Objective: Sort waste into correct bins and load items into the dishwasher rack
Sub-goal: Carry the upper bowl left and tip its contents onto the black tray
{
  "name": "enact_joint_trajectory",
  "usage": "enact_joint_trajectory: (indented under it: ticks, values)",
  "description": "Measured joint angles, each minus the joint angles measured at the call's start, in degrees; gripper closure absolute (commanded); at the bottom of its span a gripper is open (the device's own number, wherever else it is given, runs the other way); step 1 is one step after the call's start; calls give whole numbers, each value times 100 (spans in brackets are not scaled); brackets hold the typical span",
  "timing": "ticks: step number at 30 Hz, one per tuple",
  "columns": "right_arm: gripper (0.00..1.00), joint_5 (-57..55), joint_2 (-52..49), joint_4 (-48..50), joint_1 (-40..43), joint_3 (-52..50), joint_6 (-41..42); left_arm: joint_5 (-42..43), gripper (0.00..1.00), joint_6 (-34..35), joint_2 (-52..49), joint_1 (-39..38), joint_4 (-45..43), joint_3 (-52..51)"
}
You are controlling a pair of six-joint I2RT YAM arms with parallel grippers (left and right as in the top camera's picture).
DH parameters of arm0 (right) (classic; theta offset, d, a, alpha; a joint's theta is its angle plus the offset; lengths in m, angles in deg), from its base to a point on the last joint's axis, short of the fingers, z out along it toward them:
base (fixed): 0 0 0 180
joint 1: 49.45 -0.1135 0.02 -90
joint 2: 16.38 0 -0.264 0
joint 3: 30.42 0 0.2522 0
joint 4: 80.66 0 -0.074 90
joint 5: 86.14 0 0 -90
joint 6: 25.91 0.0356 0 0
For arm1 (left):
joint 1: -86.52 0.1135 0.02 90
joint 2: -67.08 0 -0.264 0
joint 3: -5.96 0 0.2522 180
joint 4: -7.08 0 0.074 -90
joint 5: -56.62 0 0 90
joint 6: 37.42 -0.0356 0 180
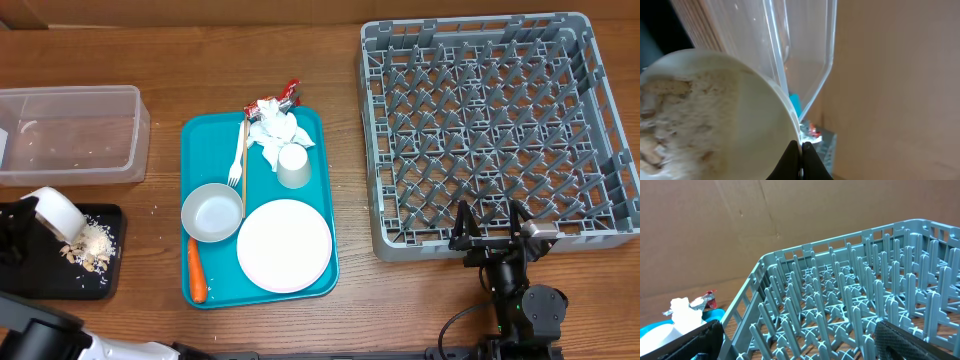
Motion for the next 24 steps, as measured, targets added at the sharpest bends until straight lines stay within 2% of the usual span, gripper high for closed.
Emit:
enact_joint_trajectory:
  ticks: [11,24]
  values:
    - [0,0,0,-4,0,0,0,927,96,-24,-170,623,55,0]
    - [0,2,0,-4,0,0,0,1746,96,-138,-170,680,-234,0]
